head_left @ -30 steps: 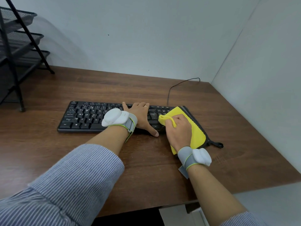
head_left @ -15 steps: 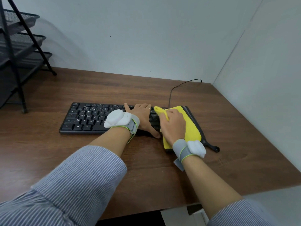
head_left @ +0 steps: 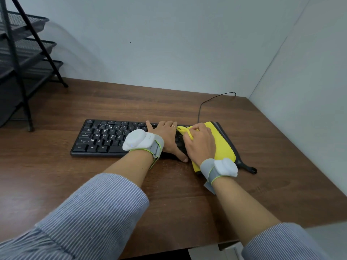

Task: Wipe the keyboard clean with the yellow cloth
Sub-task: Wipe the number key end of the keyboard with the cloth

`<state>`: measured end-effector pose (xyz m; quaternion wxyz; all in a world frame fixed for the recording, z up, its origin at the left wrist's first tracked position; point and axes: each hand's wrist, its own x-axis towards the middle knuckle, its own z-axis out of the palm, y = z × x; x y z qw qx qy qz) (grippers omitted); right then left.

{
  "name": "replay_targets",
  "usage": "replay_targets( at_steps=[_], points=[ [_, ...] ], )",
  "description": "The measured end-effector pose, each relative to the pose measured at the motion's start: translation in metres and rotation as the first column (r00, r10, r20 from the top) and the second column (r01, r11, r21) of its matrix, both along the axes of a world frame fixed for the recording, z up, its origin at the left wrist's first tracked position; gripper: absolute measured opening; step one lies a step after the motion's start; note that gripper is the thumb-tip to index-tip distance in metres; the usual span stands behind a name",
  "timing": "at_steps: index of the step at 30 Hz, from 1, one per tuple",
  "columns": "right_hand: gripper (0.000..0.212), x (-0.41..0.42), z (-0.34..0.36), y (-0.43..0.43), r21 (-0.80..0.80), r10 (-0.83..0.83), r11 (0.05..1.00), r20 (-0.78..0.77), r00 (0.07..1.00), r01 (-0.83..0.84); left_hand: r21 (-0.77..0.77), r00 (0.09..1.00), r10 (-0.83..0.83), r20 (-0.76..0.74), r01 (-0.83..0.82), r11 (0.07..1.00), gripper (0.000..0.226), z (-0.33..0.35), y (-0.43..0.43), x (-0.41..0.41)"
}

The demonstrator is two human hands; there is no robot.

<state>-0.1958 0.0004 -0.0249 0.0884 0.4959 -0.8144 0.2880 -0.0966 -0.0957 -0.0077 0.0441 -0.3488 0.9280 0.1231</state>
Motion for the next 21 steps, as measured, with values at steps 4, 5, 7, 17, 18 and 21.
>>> replay_targets(
  at_steps=[4,5,7,17,18,21],
  points=[
    [0.031,-0.008,0.012,-0.022,0.109,-0.008,0.994,0.073,0.997,0.000,-0.014,1.000,0.002,-0.015,-0.003,1.000,0.142,-0.001,0.001,0.000],
    [0.032,-0.010,0.014,-0.026,0.131,-0.005,0.991,0.080,0.997,-0.005,-0.013,1.000,0.003,-0.015,-0.003,1.000,0.143,-0.001,0.001,0.000],
    [0.035,-0.011,0.016,-0.031,0.175,0.005,0.984,0.066,0.998,-0.017,-0.010,1.000,0.009,-0.016,-0.009,1.000,0.147,-0.001,0.000,-0.001],
    [0.033,-0.028,0.011,-0.017,0.095,-0.167,0.983,0.072,0.983,0.160,0.022,1.000,0.020,0.006,-0.020,1.000,0.152,0.001,0.001,0.000],
    [0.033,-0.026,0.011,-0.016,0.099,-0.153,0.984,0.058,0.987,0.147,0.022,1.000,0.018,0.006,-0.018,1.000,0.152,0.001,0.001,0.000],
    [0.032,-0.019,0.008,-0.011,0.117,0.001,0.993,0.029,1.000,-0.005,0.019,1.000,0.016,0.002,-0.016,1.000,0.151,0.000,0.001,0.000]
  ],
)
